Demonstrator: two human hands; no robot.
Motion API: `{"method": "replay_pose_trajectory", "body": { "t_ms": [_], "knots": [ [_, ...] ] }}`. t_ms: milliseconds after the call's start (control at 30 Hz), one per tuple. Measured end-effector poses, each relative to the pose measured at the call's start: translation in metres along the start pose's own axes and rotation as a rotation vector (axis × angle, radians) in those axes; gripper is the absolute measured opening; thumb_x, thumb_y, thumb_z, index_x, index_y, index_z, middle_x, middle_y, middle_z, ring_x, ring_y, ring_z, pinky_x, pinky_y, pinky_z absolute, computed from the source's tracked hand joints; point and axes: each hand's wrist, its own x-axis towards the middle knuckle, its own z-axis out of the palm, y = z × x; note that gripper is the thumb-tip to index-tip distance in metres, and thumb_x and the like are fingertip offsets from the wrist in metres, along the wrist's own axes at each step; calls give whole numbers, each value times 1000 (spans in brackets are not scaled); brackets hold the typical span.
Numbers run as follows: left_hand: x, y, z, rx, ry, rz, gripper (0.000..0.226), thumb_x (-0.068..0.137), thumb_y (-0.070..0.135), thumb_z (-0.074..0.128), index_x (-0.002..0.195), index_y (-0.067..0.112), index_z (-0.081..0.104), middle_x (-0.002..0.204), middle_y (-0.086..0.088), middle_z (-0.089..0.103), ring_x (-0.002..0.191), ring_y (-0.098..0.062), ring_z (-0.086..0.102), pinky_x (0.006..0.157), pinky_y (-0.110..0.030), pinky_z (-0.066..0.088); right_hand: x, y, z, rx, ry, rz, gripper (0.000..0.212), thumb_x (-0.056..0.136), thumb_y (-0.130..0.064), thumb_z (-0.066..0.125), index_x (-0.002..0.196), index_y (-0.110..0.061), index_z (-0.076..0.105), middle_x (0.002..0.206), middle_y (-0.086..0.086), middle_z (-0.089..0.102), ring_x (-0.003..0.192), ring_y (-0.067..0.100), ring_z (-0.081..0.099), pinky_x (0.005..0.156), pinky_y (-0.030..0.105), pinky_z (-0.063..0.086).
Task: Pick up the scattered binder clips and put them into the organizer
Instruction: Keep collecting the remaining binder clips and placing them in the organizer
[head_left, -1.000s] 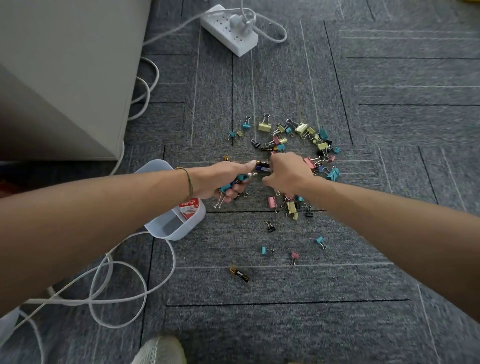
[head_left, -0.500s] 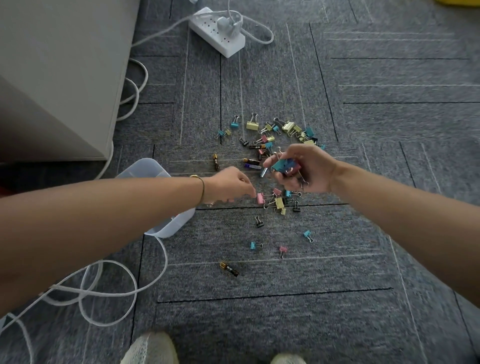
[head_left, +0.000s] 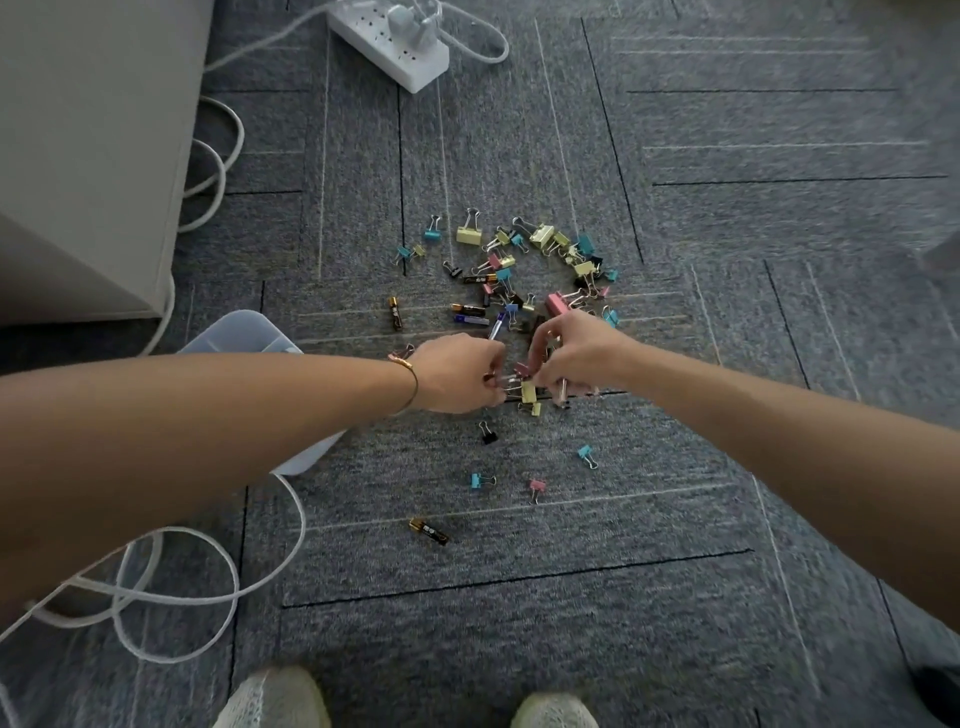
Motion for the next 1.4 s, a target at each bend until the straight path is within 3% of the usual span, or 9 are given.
{"method": "replay_pose_trajectory", "body": {
  "t_ms": [100,200,433,533,633,733,900,1167,1400],
  "knots": [
    [1,-7,-4,-225,-60,-69,22,100,42,59,107,22,60,92,7,62,74,-9,55,60,-27,42,-3,2,10,-421,135,-221,22,81,-12,72,102,-18,69,63,-11,53,55,8,49,47,23,37],
    [0,-18,-6,-502,-155,-201,20,103,33,56,93,16,63,69,3,55,52,-9,46,46,-21,38,-2,5,19,-643,155,-307,31,83,-28,72,112,-21,62,69,-11,54,69,18,58,58,29,46],
    [-9,-30,-19,-944,-323,-343,23,100,17,55,101,1,72,57,-1,51,47,-15,42,40,-23,33,0,6,34,-816,167,-277,35,89,-40,72,99,-11,56,78,2,58,75,28,59,66,37,53],
    [-11,-29,-26,-1035,-378,-369,30,104,17,46,117,0,67,57,1,51,48,-13,43,41,-21,35,2,7,35,-578,139,-201,27,86,-24,67,108,-7,66,89,8,72,73,24,67,67,38,60],
    [-14,-29,-32,-1136,-399,-407,32,104,14,42,126,0,60,63,-3,59,49,-13,50,41,-21,41,2,1,27,86,-24,58,13,91,-8,64,100,0,62,78,13,68,53,19,60,48,29,51],
    [-19,-28,-40,-1256,-412,-402,30,104,12,42,131,3,53,77,-9,69,55,-14,57,42,-19,44,-5,-11,18,470,-63,175,14,92,-9,62,102,1,65,74,12,64,55,19,57,48,28,46],
    [-29,-30,-58,-1414,-282,-466,13,102,17,45,104,5,51,86,-12,73,61,-16,65,41,-17,44,-13,-36,11,931,-115,213,11,90,-13,58,97,-7,65,71,5,62,60,16,58,51,23,45],
    [-62,-44,-87,-1434,59,-541,40,100,41,57,68,20,46,60,1,50,45,-10,42,35,-19,33,0,-108,24,885,-13,210,24,94,-32,63,77,-17,56,57,0,56,42,11,47,43,21,35],
    [-109,-86,-128,-1351,359,-534,40,103,26,49,64,19,42,60,-2,49,36,-11,43,36,-19,28,7,-186,38,937,-30,120,28,99,-31,54,76,-16,53,56,0,53,47,12,45,39,18,35]
  ]
}}
